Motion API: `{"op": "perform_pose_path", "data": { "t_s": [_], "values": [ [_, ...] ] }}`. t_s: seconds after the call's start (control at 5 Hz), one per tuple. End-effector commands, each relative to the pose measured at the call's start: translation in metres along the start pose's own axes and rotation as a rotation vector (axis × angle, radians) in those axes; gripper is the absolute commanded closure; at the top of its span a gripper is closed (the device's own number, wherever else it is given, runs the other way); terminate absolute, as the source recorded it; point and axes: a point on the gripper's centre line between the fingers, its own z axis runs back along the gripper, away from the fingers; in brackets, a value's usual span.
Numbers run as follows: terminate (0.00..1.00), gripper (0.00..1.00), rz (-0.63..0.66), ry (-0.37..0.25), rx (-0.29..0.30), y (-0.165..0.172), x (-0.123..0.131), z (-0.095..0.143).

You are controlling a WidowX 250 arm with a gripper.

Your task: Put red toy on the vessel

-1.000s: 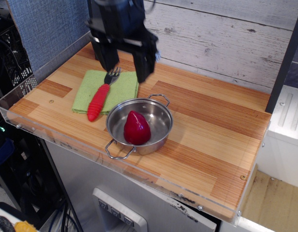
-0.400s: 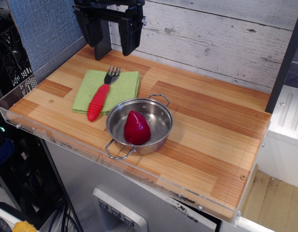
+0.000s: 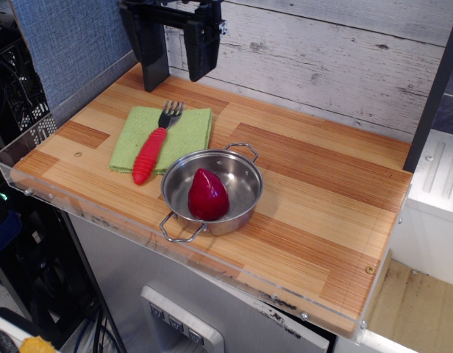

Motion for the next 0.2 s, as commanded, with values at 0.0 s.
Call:
{"op": "perform_pose_path", "data": {
  "t_s": [0.0],
  "values": [
    [1.0,0.0,-0.013,-0.036,0.009,-0.0013,-0.0036,0.0148]
  ]
}}
